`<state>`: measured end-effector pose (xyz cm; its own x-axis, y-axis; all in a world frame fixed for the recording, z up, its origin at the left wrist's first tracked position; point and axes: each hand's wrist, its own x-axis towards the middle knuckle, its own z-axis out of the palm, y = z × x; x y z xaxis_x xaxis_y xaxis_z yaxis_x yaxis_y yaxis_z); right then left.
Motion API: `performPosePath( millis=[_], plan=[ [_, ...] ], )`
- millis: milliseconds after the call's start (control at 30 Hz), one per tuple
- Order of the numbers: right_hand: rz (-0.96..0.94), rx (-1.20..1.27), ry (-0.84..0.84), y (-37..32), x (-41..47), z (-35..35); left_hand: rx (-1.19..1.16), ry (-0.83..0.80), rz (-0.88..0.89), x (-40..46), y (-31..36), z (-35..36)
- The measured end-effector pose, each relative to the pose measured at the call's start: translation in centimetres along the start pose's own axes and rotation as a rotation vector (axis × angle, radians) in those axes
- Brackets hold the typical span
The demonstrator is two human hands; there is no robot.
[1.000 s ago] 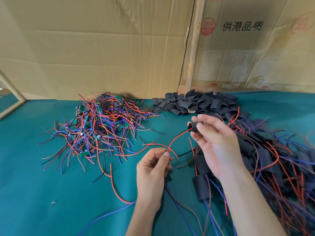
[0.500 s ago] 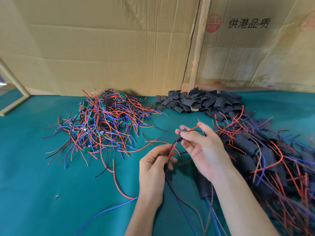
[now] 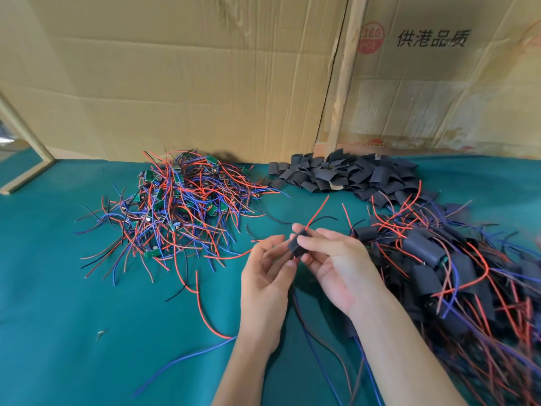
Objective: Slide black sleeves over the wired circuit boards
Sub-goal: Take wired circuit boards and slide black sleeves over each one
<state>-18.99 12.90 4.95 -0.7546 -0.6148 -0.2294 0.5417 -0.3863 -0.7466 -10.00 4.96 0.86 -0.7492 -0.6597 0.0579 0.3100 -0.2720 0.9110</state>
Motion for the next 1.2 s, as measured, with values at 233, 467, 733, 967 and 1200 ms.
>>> performPosePath(
  millis=[233, 467, 733, 967, 1200],
  plan=[
    [-0.148, 0.11, 0.102, -1.1, 0.5, -0.9, 0.146, -0.006, -0.027, -0.2, 0.1, 0.4],
    [-0.161, 0.002, 0.067, -1.8, 0.4, -1.2, 0.128, 0.024, -0.02, -0.1, 0.0, 0.1],
    [-0.122, -0.133, -0.083, -2.1, 0.0, -1.3, -0.121, 0.016, -0.146, 0.0, 1.1, -0.2],
    [-0.135, -0.13, -0.168, -2.1, 0.0, -1.6, -0.201, -0.047, -0.233, -0.1, 1.8, -0.5],
    [-0.133, -0.161, -0.233, -2.7, -0.1, -2.4, -0.216, -0.096, -0.282, -0.1, 1.8, -0.3]
  ],
)
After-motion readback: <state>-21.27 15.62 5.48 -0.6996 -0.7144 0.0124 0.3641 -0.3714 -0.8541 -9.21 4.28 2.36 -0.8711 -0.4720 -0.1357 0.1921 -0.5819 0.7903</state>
